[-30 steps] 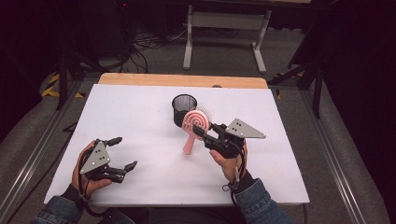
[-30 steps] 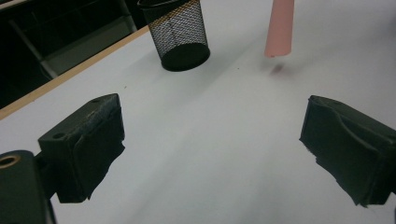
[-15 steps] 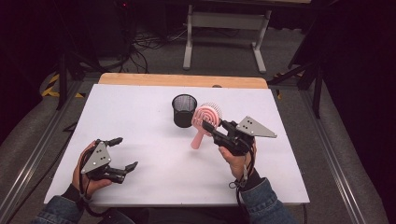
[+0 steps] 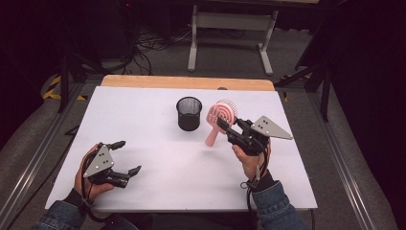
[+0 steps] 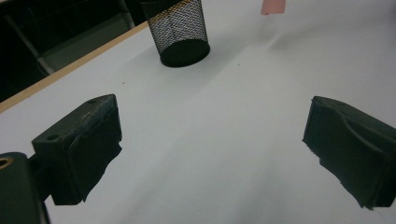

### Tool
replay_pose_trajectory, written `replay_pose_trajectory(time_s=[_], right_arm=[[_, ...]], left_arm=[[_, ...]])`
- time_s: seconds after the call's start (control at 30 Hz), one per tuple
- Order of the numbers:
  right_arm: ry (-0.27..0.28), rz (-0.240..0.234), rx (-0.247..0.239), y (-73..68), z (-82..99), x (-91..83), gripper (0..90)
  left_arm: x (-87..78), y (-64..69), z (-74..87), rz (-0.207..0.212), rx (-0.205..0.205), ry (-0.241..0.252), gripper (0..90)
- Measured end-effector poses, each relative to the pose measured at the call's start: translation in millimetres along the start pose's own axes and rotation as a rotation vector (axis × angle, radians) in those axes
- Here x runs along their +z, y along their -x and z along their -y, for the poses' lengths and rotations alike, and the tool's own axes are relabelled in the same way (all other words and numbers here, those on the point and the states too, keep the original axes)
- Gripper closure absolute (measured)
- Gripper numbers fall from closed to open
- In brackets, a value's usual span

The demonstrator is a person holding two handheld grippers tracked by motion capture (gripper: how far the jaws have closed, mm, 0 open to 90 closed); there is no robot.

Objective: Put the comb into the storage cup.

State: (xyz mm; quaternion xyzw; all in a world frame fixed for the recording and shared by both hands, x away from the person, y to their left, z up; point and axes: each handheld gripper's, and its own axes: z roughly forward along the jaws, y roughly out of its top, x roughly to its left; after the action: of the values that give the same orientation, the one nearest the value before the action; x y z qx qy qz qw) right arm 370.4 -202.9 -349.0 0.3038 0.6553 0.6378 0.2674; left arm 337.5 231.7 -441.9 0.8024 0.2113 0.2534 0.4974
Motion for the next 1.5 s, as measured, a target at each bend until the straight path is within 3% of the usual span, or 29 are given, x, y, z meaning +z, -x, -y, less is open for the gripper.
replay_pose_trajectory(time_s=[0.23, 0.77, 1.5], right_arm=[[0.023, 0.041, -0.03, 9.7, -9.2, -3.3, 63.6], [0.068, 0.064, -0.065, 18.6, -37.9, 9.3, 63.6], [0.102, 0.068, -0.099, 15.2, -68.7, 48.8, 63.6]], left_arm=[[2.0, 0.9, 0.3, -0.001, 0.004, -0.007, 5.3], [2.9, 0.2, 1.2, 0.001, -0.003, -0.005, 5.6], [2.2, -0.2, 1.5, 0.003, -0.012, 0.008, 5.4]])
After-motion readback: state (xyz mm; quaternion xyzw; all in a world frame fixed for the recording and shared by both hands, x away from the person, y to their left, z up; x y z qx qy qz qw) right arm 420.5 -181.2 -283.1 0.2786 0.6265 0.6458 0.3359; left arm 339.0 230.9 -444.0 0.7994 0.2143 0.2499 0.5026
